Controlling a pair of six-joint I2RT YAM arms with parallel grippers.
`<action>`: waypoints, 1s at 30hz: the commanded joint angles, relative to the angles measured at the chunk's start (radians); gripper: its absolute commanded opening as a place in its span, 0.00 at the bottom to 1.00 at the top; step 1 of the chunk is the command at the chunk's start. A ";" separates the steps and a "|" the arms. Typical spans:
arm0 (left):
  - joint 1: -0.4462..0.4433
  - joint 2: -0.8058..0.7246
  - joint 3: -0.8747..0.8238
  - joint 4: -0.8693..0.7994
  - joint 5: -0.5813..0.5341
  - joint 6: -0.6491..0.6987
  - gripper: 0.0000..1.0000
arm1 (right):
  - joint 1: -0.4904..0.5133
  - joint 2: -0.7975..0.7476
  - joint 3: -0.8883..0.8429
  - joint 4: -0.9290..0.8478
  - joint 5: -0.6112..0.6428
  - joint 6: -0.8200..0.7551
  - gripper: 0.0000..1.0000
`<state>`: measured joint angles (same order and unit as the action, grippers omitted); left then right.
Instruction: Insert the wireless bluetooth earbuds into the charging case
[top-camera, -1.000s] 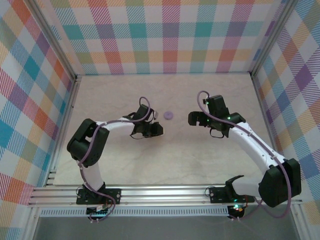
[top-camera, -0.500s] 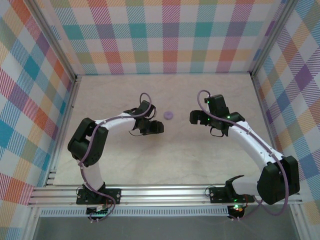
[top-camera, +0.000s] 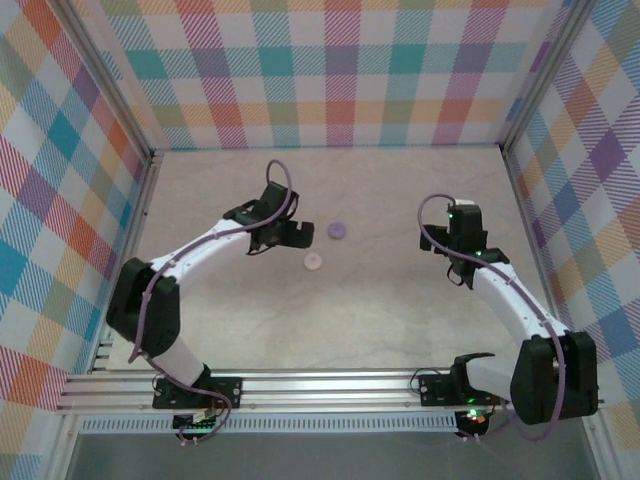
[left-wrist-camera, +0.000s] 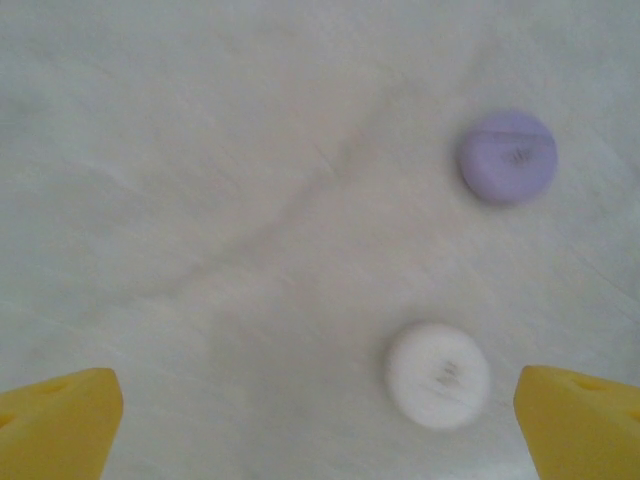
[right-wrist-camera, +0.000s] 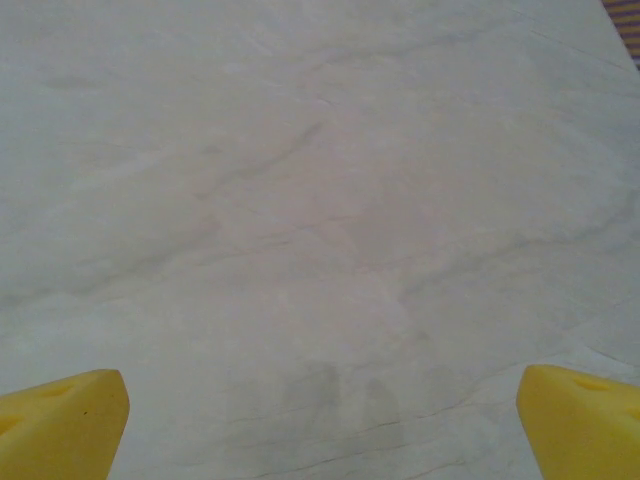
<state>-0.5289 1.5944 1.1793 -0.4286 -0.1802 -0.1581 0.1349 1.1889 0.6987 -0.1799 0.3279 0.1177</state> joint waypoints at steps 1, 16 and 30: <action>0.070 -0.080 -0.144 0.213 -0.166 0.126 1.00 | -0.024 0.025 -0.091 0.296 0.019 -0.091 1.00; 0.356 -0.251 -0.674 1.025 -0.017 0.169 1.00 | -0.124 0.261 -0.326 1.004 -0.159 -0.035 1.00; 0.389 -0.253 -0.776 1.020 -0.030 0.211 1.00 | -0.122 0.343 -0.303 1.036 -0.253 -0.080 1.00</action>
<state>-0.1532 1.3041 0.4461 0.5285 -0.1959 0.0288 0.0116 1.5318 0.3832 0.8165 0.1017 0.0578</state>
